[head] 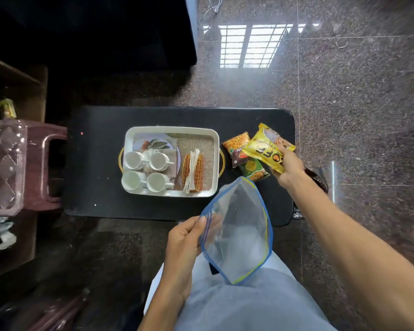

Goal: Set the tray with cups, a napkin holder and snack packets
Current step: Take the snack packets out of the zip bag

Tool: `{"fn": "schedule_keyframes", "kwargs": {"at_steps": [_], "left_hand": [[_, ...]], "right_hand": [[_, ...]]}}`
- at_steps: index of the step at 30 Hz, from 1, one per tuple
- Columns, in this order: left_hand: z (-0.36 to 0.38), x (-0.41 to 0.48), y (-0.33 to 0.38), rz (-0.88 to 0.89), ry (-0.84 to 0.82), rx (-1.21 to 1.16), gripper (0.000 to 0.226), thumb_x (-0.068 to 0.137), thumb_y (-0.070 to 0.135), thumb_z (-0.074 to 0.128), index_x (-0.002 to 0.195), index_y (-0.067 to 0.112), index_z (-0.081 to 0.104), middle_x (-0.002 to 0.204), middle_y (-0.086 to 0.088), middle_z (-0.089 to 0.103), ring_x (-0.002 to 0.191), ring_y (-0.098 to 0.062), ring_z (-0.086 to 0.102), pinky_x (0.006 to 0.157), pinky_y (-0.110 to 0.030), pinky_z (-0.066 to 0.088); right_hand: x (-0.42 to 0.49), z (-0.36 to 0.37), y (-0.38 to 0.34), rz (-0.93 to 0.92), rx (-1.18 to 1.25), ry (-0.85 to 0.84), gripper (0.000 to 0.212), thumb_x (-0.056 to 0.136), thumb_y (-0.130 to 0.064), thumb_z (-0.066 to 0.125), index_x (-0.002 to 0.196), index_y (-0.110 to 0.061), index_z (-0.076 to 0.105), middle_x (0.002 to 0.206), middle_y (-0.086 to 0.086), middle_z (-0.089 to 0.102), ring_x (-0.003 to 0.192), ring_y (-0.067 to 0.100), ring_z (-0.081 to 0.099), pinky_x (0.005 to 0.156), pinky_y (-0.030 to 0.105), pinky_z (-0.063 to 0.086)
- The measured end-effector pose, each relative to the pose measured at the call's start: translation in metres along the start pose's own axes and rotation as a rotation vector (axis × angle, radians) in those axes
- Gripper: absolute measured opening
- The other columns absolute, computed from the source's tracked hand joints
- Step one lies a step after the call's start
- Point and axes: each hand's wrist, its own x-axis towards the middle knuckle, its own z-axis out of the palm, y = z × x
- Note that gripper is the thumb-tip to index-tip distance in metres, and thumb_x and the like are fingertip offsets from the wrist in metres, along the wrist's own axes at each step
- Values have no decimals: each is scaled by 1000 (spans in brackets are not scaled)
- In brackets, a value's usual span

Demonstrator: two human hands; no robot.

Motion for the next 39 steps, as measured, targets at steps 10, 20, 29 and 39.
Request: {"fn": "schedule_keyframes", "kwargs": {"at_steps": [10, 20, 29, 39], "left_hand": [[4, -7, 3, 29, 11, -21, 25, 102, 16, 56, 105, 9, 80, 105, -9, 82, 103, -17, 78, 83, -18, 60], [5, -8, -7, 11, 47, 8, 27, 103, 17, 55, 103, 14, 82, 107, -7, 82, 105, -17, 77, 89, -21, 60], [2, -16, -16, 19, 36, 37, 26, 103, 18, 55, 108, 13, 80, 109, -5, 82, 107, -17, 77, 91, -23, 59], [0, -30, -20, 70, 40, 29, 26, 103, 17, 54, 105, 11, 79, 107, -9, 82, 103, -19, 78, 80, -21, 62]], "right_hand": [[49, 10, 22, 185, 230, 71, 44, 88, -38, 73, 126, -17, 65, 112, 1, 72, 80, 15, 67, 43, 21, 54], [70, -8, 39, 232, 105, 76, 40, 93, -36, 66, 126, -16, 58, 116, 5, 70, 101, 22, 67, 63, 33, 57], [73, -32, 57, 170, -38, 42, 41, 95, -34, 65, 127, -9, 58, 116, 12, 70, 101, 24, 70, 61, 32, 58], [43, -68, 63, -75, -411, 74, 34, 96, -32, 61, 120, -8, 64, 109, 7, 69, 97, 23, 71, 70, 29, 59]]}}
